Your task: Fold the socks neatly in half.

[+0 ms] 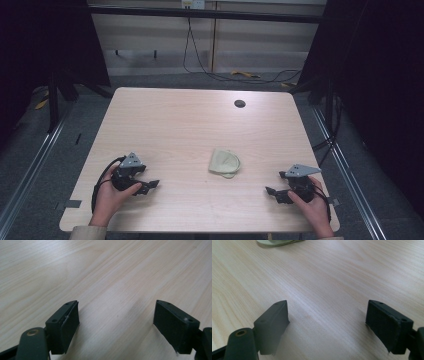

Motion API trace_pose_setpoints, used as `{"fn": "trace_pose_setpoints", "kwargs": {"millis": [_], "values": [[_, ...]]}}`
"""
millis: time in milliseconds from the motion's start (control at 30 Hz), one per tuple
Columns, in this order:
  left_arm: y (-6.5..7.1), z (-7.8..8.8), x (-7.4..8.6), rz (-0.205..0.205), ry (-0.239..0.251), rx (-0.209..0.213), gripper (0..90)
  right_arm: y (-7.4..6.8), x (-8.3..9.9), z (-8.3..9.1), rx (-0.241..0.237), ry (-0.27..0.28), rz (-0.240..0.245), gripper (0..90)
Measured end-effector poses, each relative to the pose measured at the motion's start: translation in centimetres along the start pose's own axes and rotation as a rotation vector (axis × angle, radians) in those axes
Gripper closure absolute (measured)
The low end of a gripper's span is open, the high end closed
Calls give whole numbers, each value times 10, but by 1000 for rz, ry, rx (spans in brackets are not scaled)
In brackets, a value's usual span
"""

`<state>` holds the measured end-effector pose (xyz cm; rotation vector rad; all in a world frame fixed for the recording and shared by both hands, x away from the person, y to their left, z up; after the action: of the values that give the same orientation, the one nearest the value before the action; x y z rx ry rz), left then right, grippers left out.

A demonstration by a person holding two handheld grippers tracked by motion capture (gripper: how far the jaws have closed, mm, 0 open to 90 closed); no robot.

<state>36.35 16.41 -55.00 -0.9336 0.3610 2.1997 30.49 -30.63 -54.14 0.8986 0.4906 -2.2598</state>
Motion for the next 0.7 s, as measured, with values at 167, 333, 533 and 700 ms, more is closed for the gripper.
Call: {"fn": "trace_pose_setpoints", "kwargs": {"millis": [167, 333, 533, 700], "values": [[-3, 5, 4, 13, 7, -7, 206, 1, 3, 3, 2, 2, -5, 176], [-6, 8, 9, 6, 4, -14, 206, 3, 5, 5, 3, 5, -7, 169], [-9, 12, 14, -3, 13, -23, 206, 4, 6, 6, -3, 3, -12, 161], [-8, 13, 17, -32, 18, -26, 196, 4, 6, 6, -2, 2, -12, 160]]}}
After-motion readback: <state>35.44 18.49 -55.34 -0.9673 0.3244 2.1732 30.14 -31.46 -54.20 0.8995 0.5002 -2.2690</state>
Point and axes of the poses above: each handheld gripper's, and its own axes: z roughly backward along the jaws, x roughly out of its underside, y roughly to its right, the point moved 6 cm from there along -z, roughly forward along the jaws, and after that the axes turned 9 degrees about -x, right-handed, at the moved point
